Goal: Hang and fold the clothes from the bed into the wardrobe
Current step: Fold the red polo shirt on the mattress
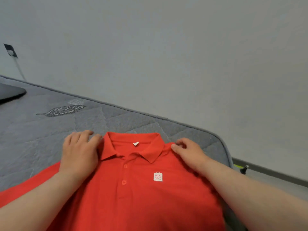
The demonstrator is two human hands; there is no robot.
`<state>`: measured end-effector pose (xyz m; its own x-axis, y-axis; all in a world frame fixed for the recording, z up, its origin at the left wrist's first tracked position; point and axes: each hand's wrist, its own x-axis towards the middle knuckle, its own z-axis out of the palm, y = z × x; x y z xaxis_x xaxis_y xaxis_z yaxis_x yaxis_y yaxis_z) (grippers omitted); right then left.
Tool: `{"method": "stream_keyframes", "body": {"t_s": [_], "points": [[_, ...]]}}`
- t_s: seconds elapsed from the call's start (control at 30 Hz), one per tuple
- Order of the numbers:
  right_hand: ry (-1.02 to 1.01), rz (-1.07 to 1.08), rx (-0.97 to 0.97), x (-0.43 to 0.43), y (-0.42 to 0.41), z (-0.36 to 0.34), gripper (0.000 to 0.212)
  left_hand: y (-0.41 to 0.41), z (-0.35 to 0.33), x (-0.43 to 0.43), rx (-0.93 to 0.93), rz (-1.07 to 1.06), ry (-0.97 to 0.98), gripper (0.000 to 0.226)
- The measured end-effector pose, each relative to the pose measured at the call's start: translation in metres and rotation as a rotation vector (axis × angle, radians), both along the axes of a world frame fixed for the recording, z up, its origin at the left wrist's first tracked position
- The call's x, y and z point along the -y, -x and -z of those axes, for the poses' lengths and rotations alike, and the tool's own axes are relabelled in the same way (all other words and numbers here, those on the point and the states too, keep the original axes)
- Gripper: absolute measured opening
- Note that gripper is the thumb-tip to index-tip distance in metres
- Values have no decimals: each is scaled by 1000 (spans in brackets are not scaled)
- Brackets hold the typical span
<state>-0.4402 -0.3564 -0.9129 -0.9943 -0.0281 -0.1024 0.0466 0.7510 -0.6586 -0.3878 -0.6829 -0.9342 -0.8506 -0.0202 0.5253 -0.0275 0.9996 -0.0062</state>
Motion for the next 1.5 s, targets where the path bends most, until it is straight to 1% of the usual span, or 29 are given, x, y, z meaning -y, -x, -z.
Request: {"method": "stream_keyframes", "body": {"t_s": [0.07, 0.1, 0.13, 0.17, 0.2, 0.27, 0.33, 0.37, 0.4, 0.47, 0.5, 0.57, 0.6, 0.67, 0.73, 0.8, 0.83, 0.87, 0.93, 1.0, 1.07, 1.1, 1.13, 1.23, 1.27, 1.3, 1.4, 1.43, 1.5], "points": [[-145, 129, -216, -43, -12, -7, 20, -17, -12, -40, -77, 339, -57, 37], [-257, 182, -257, -66, -20, -9, 20, -25, -16, -68, -39, 509, -109, 39], [-341, 196, -213, -87, -33, -10, 21, -31, -18, -99, 62, 641, -185, 42], [-364, 175, -120, -100, -46, -8, 22, -34, -17, -129, 197, 720, -255, 46], [-353, 152, -33, -107, -58, -5, 28, -33, -16, -158, 329, 756, -292, 54], [-342, 139, 41, -112, -68, -2, 40, -24, -9, -202, 558, 690, -283, 82], [-307, 95, 104, -109, -70, -13, 41, -16, 3, -220, 622, 580, -172, 104], [-193, 67, 202, -108, -71, -22, 38, -14, 9, -222, 617, 557, -124, 109], [-17, 26, 332, -108, -72, -31, 33, -14, 16, -222, 618, 549, -99, 111], [273, -143, 551, -113, -80, -45, 15, -16, 21, -223, 607, 550, -107, 114], [317, -230, 587, -118, -84, -45, 10, -17, 20, -224, 591, 552, -118, 114], [366, -246, 544, -124, -92, -37, 17, -17, 20, -224, 566, 555, -137, 112], [458, -174, 494, -126, -93, -35, 17, -16, 20, -224, 552, 554, -154, 110], [761, 85, 476, -126, -93, -34, 5, -17, 21, -224, 534, 553, -179, 107], [1014, 406, 549, -126, -91, -36, 21, -17, 21, -224, 519, 550, -179, 104], [1171, 650, 496, -129, -91, -32, 26, -17, 22, -225, 517, 542, -182, 110], [1217, 715, 439, -131, -91, -27, 30, -18, 22, -227, 521, 538, -178, 114], [1212, 720, 418, -129, -94, -27, 38, -19, 22, -227, 532, 529, -172, 118], [1063, 612, 425, -128, -106, -20, 48, -19, 22, -227, 546, 520, -157, 123], [864, 505, 410, -115, -119, -13, 37, -18, 20, -228, 539, 515, -138, 124], [608, 458, 273, -101, -124, 0, 16, -17, 21, -228, 534, 519, -113, 123], [550, 474, 209, -96, -124, 8, 10, -18, 23, -228, 536, 516, -98, 122], [567, 521, 170, -93, -124, 13, 14, -17, 25, -229, 537, 509, -86, 120], [939, 654, 160, -88, -126, 4, 32, -17, 23, -228, 511, 513, -68, 113], [989, 669, 158, -87, -130, -5, 36, -23, 21, -227, 509, 540, -104, 111], [964, 647, 143, -86, -132, -12, 39, -31, 16, -225, 491, 569, -183, 108], [783, 474, 33, -72, -128, -38, 60, -80, 1, -193, 390, 621, -492, 82], [663, 391, -17, -63, -127, -46, 68, -99, -3, -172, 341, 588, -567, 71], [291, 129, -124, -36, -129, -50, 73, -135, -12, -113, 177, 438, -634, 61]]}}
